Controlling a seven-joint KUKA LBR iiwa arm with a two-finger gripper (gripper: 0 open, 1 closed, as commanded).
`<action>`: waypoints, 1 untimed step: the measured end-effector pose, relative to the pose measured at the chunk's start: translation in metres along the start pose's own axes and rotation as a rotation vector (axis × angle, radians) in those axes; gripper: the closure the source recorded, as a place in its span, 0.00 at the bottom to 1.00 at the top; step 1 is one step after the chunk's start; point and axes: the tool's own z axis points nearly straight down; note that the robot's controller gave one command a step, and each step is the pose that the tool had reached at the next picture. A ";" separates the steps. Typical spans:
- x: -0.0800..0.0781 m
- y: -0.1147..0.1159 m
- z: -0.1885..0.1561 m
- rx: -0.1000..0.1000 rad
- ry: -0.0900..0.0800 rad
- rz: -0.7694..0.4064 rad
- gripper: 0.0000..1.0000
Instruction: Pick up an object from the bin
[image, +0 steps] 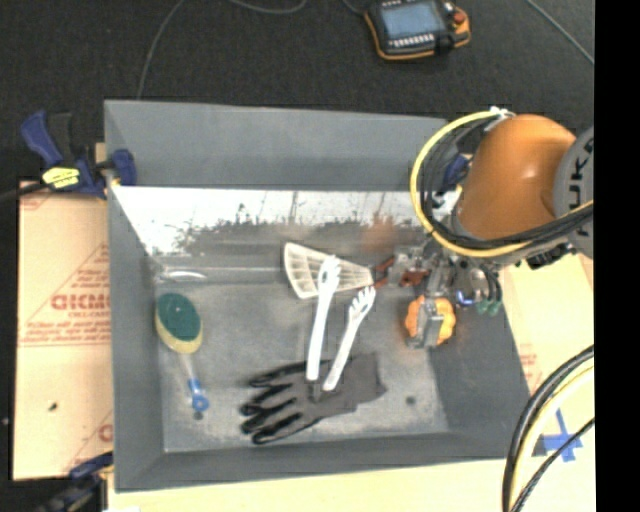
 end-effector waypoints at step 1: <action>0.000 0.000 0.000 0.000 0.000 0.000 0.00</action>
Offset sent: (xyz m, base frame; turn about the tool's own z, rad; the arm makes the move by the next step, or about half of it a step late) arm 0.0104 0.0237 -0.0468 0.0407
